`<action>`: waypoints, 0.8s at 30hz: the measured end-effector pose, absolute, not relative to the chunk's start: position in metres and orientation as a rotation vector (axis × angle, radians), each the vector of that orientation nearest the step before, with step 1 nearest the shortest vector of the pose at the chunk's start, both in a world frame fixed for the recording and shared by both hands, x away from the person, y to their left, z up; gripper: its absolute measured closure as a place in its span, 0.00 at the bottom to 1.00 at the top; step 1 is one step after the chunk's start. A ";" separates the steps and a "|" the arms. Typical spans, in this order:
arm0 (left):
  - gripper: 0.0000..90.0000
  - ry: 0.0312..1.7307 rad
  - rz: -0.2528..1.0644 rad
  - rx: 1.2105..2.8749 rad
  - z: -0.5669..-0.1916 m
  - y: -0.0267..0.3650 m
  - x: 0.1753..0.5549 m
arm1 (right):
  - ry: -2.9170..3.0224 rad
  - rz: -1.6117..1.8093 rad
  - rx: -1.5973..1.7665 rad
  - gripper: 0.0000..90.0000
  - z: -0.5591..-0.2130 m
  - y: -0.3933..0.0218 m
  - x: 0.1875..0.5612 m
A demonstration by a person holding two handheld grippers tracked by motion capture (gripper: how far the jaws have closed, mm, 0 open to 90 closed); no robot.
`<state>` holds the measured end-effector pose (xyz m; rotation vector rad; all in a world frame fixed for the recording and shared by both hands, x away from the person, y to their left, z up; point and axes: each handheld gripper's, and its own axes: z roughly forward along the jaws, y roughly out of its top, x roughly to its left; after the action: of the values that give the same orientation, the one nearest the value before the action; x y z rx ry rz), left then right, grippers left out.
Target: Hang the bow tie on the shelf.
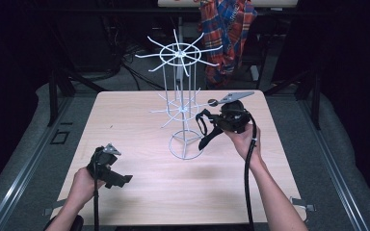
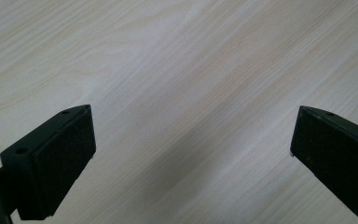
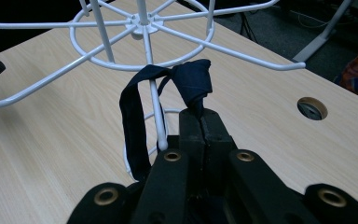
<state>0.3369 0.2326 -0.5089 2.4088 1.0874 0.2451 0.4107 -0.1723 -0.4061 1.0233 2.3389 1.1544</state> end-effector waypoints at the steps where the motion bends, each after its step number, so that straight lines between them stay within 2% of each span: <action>1: 0.00 1.088 0.244 2.408 -0.509 0.233 0.337 | 2.342 1.154 1.024 0.99 -0.407 -0.172 0.411; 24: 0.00 1.081 0.242 2.427 -0.510 0.232 0.337 | 2.424 1.197 1.048 0.96 -0.424 -0.170 0.418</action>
<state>0.3368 0.2319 -0.5098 2.4267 1.0812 0.2417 0.4177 -0.1699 -0.4243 1.0484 2.4244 1.1966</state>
